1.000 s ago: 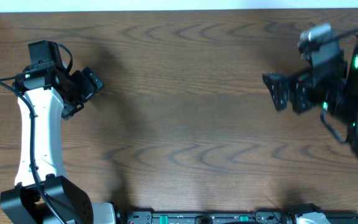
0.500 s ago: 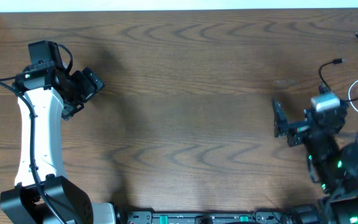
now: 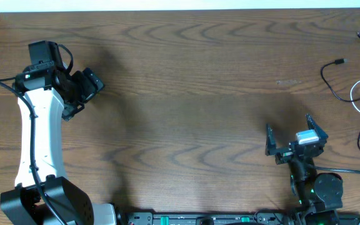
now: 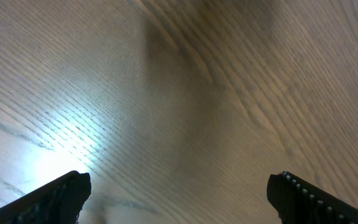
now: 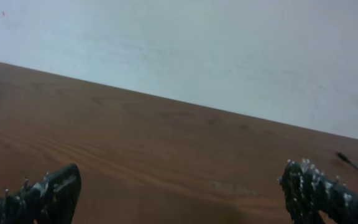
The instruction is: Untangle cables
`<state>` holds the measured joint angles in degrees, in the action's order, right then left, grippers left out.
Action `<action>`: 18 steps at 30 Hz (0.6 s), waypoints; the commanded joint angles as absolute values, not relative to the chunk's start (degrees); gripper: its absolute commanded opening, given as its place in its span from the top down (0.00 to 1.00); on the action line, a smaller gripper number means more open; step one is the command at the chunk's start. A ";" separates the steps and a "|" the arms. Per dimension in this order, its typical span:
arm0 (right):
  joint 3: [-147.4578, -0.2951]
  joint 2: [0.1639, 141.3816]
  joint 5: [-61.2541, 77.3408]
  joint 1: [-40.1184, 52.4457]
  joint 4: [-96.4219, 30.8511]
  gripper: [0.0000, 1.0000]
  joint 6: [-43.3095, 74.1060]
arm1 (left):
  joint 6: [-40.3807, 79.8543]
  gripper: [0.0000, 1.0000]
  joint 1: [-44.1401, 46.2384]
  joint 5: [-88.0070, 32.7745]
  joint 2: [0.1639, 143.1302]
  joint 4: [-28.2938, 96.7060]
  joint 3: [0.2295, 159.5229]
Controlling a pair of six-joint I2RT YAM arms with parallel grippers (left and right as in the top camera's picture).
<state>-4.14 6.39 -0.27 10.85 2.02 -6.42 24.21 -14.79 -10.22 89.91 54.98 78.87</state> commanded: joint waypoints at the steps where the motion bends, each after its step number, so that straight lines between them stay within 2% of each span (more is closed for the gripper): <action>1: -2.17 3.44 -0.93 11.25 1.83 0.01 -4.21 | 24.29 0.04 -14.70 -9.87 89.95 54.96 78.59; 6: -0.36 0.38 -0.93 11.27 -4.45 0.01 -4.12 | 24.29 0.04 -14.70 -9.87 89.95 54.96 78.59; 18: -0.32 0.32 -0.95 11.25 -4.27 0.01 -4.12 | 24.29 0.04 -14.70 -9.87 89.95 54.96 78.59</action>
